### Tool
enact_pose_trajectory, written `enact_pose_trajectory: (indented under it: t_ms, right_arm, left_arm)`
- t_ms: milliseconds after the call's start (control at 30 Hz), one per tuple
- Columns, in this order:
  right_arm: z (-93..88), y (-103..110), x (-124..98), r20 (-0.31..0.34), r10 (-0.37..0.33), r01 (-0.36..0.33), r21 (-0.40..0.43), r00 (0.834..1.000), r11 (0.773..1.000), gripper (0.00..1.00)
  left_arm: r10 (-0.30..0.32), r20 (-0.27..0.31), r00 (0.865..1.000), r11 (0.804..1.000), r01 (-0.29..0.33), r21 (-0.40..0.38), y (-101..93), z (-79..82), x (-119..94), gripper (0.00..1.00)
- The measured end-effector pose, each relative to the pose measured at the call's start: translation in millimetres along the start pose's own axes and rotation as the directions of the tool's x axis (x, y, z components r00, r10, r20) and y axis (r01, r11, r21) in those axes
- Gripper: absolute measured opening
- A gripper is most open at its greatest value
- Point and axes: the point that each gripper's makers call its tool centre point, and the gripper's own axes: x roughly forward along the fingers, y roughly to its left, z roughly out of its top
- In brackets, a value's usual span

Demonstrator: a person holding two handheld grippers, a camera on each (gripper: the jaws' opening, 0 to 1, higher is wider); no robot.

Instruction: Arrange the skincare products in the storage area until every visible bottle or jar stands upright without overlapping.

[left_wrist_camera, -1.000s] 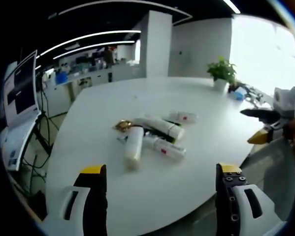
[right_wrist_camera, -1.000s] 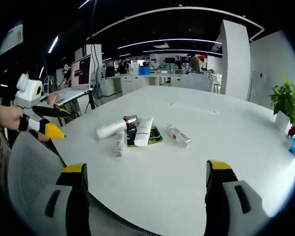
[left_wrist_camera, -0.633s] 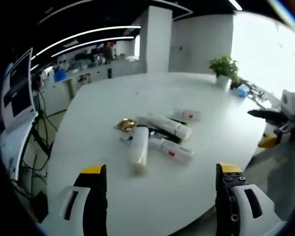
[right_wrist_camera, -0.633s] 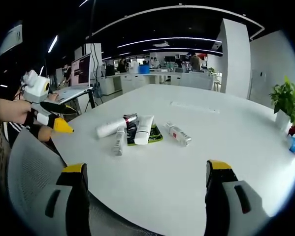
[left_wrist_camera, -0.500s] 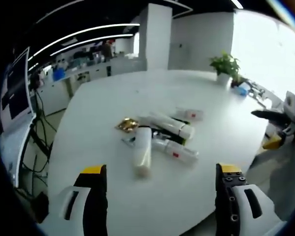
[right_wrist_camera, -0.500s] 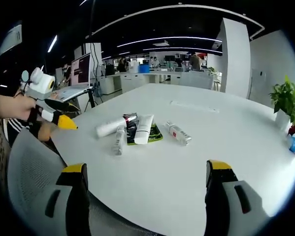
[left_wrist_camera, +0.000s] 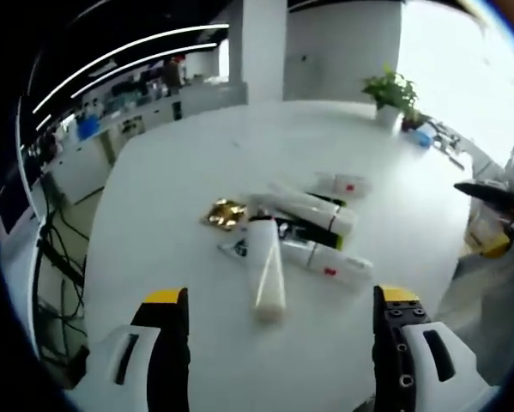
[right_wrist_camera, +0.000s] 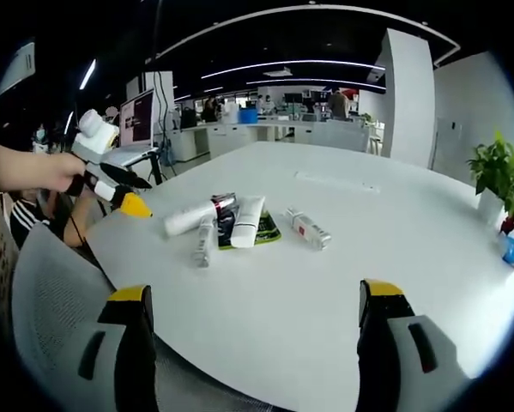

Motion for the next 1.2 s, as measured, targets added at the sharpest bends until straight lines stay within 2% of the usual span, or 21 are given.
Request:
enact_pose_trajectory:
  t_ms: [300,567,767,833,1067,1200]
  right_arm:
    - [-2.0,-3.9,-0.1,-0.011,-0.022,0.022,0.003,1.0,1.0,0.98]
    - [-3.1,-4.6,0.3,-0.019,-0.032,0.032,-0.012,0.999,0.999,0.98]
    - [-4.0,-6.4,0.6,-0.024,-0.044,0.044,-0.015,0.999,0.999,0.98]
    - [-4.4,-6.9,0.7,-0.026,-0.048,0.047,-0.014,0.999,0.999,0.98]
    - [-5.7,-7.2,1.4,-0.034,-0.051,0.051,-0.019,0.998,0.999,0.98]
    - [-6.4,-7.5,1.6,-0.039,-0.055,0.054,-0.025,0.998,0.998,0.98]
  left_arm:
    - [-0.045,-0.107,0.993,0.998,0.049,0.036,3.8,-3.3,22.4,0.84]
    - [-0.051,-0.202,0.978,0.995,0.068,0.078,8.2,-9.6,40.7,0.81]
    - [-0.056,-0.266,0.962,0.991,0.087,0.104,7.2,-11.8,51.6,0.74]
    - [-0.065,-0.31,0.949,0.99,0.1,0.1,8.2,-14.1,56.0,0.72]
    - [-0.074,-0.363,0.929,0.987,0.121,0.108,9.5,-12.1,68.9,0.57]
    - [-0.056,-0.404,0.913,0.985,0.117,0.128,11.8,-14.0,75.8,0.56]
